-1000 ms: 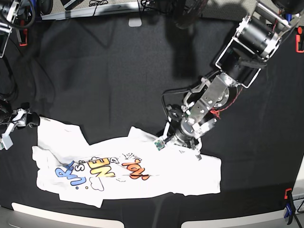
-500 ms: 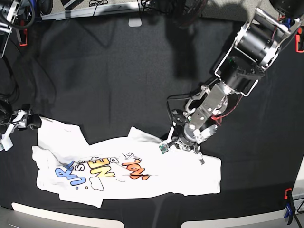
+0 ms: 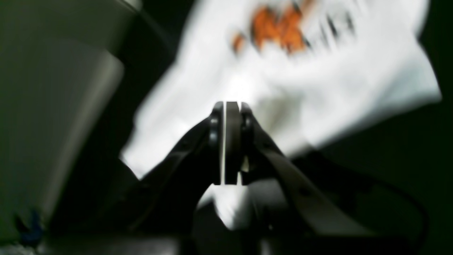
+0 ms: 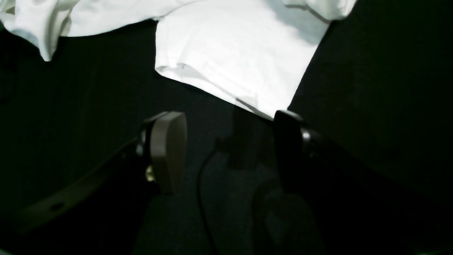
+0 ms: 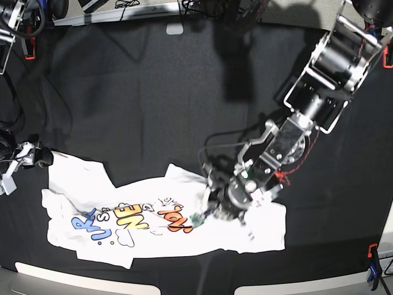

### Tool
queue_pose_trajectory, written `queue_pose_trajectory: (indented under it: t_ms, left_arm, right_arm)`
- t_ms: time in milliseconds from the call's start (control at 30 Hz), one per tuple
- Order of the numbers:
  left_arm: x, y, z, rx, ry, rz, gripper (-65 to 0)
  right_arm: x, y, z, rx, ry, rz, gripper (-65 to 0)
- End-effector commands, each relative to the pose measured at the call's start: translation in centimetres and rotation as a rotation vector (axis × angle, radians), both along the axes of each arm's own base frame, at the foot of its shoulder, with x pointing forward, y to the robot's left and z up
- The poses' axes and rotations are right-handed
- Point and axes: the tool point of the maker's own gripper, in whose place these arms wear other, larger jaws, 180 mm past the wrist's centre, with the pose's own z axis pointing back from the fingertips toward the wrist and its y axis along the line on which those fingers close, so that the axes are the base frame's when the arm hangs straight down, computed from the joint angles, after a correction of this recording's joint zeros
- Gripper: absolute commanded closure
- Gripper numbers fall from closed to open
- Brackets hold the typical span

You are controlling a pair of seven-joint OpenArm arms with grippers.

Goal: Layout the t-shirt on the table in an organized manner, then fold the t-shirt properly
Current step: 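Reach the left gripper to the shirt edge and grasp it, then pull the grasped shirt edge with the left gripper to spread the shirt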

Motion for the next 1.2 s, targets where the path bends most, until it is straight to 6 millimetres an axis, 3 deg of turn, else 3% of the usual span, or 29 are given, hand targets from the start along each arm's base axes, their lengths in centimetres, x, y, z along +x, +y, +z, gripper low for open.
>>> queue_pose_trajectory:
  t_ms: [0, 67, 100, 233, 400, 533, 733, 833, 967, 1167]
  left_arm:
    - [1.2, -0.2, 2.1, -0.022, -0.049, -0.001, -9.5]
    - [1.0, 0.3, 1.6, -0.02, -0.04, 0.0, -23.0]
    - [0.9, 0.4, 1.4, -0.026, -0.035, 0.001, -26.0]
    - [1.2, 2.5, 0.0, -0.002, -0.022, 0.017, -26.5]
    - [0.8, 4.9, -3.6, 0.046, 0.061, 0.062, -26.5]
    - [0.7, 5.3, -4.4, 0.049, 0.076, 0.067, -26.3]
    - [0.6, 5.6, -5.5, 0.036, 0.089, 0.065, -16.9]
    - [0.5, 6.1, -5.8, 0.061, 0.094, 0.073, 0.0]
    - [0.5, 7.5, -5.4, 0.137, 0.115, 0.15, 0.0]
    - [-0.6, 4.6, -1.1, 0.064, 0.149, 0.161, 0.0]
  right_arm:
    - [1.0, -0.8, 2.3, -0.018, -0.063, 0.0, -37.7]
    - [0.9, -0.8, 2.3, -0.017, -0.063, 0.0, -37.7]
    - [0.9, -0.8, 2.3, -0.017, -0.063, 0.0, -37.7]
    - [0.9, -0.8, 2.3, -0.017, -0.063, 0.0, -37.7]
    - [0.9, -0.8, 2.3, -0.017, -0.063, 0.0, -37.7]
    - [1.0, -0.8, 2.3, -0.017, -0.064, 0.0, -37.7]
    - [1.0, -0.8, 2.3, -0.017, -0.063, 0.0, -37.7]
    - [0.9, -0.8, 2.3, -0.017, -0.063, 0.0, -37.7]
    - [1.0, -0.8, 2.3, -0.017, -0.064, 0.0, -37.7]
    - [1.2, -0.8, 2.6, -0.013, -0.081, -0.001, -37.7]
